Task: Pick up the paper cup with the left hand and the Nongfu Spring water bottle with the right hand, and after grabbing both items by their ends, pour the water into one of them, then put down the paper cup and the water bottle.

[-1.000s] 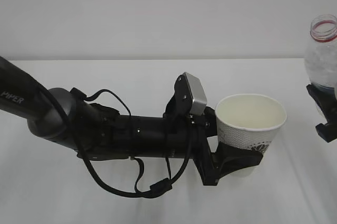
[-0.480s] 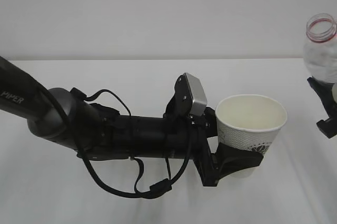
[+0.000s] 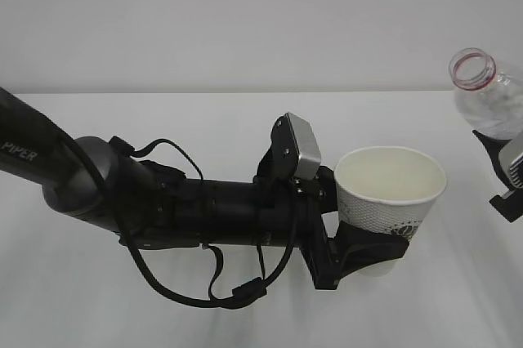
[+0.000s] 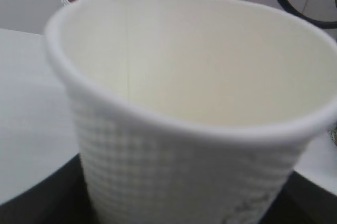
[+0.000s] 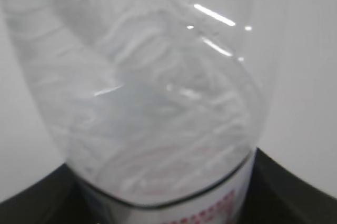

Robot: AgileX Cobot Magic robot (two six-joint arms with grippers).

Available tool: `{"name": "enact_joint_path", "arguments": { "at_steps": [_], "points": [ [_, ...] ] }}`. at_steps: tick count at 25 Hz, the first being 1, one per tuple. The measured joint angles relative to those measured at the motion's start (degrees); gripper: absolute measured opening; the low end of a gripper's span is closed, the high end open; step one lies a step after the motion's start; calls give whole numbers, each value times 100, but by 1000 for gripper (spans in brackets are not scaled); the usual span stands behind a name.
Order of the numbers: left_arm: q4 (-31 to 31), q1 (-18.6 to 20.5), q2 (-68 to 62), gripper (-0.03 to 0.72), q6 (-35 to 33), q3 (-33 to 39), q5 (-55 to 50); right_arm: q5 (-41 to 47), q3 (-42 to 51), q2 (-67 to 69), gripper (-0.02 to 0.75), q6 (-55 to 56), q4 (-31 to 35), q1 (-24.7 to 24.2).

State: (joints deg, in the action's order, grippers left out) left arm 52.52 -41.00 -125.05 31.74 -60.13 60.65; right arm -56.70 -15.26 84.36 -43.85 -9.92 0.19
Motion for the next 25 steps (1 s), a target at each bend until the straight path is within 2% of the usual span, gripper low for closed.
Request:
{"name": "enact_joint_path", "arguments": {
  "at_steps": [25],
  "points": [
    [0,0,0,540,0,0,54,-164,0,0,502,-1353,0,0]
  ]
}}
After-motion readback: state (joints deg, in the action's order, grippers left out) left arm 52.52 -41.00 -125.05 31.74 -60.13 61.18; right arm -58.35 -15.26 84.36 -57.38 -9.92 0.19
